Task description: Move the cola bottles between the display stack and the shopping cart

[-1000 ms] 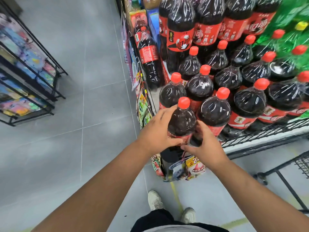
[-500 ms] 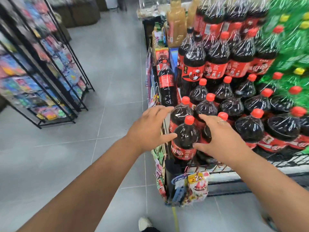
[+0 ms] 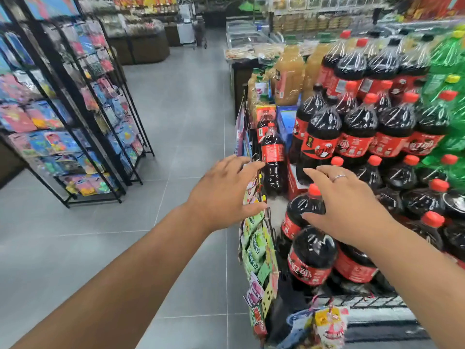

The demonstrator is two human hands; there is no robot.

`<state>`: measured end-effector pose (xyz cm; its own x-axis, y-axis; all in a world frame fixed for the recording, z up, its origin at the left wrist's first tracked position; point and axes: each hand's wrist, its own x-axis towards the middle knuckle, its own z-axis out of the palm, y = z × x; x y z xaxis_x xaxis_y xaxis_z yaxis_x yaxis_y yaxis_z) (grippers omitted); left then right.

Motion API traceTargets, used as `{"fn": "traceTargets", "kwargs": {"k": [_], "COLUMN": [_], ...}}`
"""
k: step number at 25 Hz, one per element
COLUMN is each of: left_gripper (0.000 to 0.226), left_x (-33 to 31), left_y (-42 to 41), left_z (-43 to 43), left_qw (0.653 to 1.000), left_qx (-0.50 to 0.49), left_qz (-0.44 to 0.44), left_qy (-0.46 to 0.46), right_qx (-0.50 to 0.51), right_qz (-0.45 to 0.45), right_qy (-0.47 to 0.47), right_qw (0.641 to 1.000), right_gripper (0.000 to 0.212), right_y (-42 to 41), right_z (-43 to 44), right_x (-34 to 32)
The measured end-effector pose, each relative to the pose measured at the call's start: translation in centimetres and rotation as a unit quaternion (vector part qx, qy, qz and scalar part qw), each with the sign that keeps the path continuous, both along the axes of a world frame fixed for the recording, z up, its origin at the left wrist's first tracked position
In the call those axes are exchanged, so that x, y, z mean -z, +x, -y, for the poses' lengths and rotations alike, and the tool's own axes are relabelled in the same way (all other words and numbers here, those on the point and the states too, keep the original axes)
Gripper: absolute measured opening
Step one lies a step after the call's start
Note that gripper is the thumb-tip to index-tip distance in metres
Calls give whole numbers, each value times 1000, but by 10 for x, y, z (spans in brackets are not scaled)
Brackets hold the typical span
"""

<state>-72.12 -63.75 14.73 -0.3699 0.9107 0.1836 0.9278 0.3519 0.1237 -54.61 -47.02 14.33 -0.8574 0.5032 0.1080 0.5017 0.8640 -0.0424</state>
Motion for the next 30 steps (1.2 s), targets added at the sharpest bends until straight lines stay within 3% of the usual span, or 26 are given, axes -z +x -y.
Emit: {"fn": "traceTargets", "kwargs": {"k": [16,30], "left_gripper": [84,83], "left_x": [23,43], "left_y": [-223,-332], "left_z": [2,-155], "left_qw": [995,986], "left_qx": [70,119], "left_qz": [31,51], "left_qy": [-56,-100], "right_qx": [134,202], "right_qz": [75,85], "right_qy": [13,-69], "right_qw": [988,973], "right_gripper": [98,102], "right_y": [-201,-309], "right_z": [30,-108], "right_x": [14,56]}}
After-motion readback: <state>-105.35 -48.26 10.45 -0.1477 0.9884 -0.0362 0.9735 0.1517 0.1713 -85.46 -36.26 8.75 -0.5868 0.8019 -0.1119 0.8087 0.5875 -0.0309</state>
